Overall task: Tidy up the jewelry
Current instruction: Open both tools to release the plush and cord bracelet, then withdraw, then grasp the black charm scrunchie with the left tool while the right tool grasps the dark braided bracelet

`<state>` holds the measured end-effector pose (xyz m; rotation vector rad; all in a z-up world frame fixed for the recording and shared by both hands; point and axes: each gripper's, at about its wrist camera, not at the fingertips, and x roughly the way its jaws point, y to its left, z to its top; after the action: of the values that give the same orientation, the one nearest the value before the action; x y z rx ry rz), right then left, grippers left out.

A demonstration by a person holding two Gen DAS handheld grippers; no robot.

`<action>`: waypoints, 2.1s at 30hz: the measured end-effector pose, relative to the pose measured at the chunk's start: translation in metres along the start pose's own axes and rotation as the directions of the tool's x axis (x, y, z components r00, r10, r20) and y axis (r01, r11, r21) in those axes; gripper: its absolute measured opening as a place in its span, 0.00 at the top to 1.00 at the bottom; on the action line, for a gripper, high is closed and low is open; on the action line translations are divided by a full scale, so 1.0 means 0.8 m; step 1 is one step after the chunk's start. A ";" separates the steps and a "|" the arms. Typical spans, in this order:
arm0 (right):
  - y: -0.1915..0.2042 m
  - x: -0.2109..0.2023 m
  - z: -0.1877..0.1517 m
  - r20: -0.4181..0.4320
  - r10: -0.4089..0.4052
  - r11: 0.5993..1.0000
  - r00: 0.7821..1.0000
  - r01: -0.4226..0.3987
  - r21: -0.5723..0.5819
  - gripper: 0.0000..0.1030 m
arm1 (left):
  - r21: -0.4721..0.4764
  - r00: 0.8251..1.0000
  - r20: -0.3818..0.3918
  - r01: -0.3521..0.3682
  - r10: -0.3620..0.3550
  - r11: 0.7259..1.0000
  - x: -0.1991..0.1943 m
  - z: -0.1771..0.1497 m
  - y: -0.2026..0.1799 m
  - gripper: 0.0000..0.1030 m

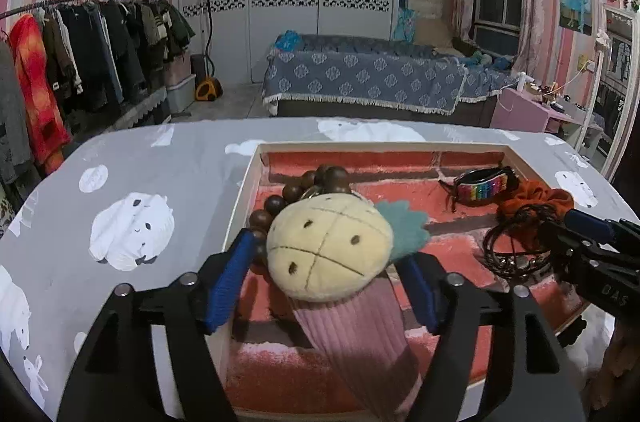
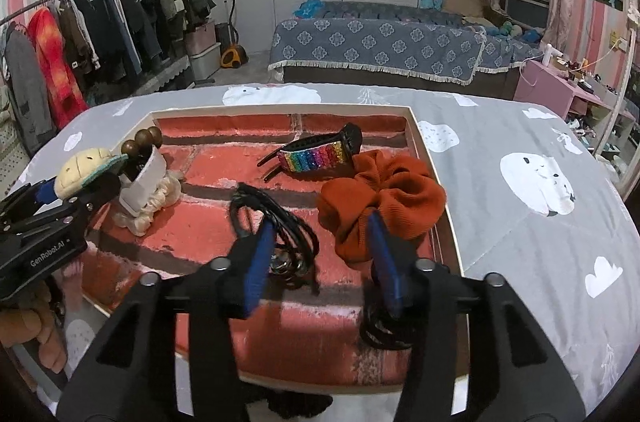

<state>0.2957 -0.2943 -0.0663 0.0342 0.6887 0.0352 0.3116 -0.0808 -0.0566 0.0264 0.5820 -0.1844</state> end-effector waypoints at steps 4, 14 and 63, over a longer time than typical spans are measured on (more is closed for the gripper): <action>0.000 -0.021 0.004 0.010 0.020 1.000 1.000 -0.020 0.000 0.33 | 0.010 0.999 -0.025 0.023 -0.023 1.000 -0.007 -0.001 -0.001 0.20; -0.024 -0.117 -0.025 0.096 -0.017 1.000 0.995 0.015 0.022 0.31 | -0.003 1.000 0.011 -0.020 0.020 1.000 -0.106 -0.011 0.046 0.15; -0.014 -0.092 -0.093 -0.082 -0.053 0.991 0.995 0.063 0.114 0.31 | 0.043 0.968 -0.243 -0.050 0.059 0.998 -0.060 -0.079 0.102 0.87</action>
<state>0.1915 -0.3069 -0.0772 0.1255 0.7694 -0.0600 0.2526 0.0125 -0.0855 0.1018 0.8233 -0.1386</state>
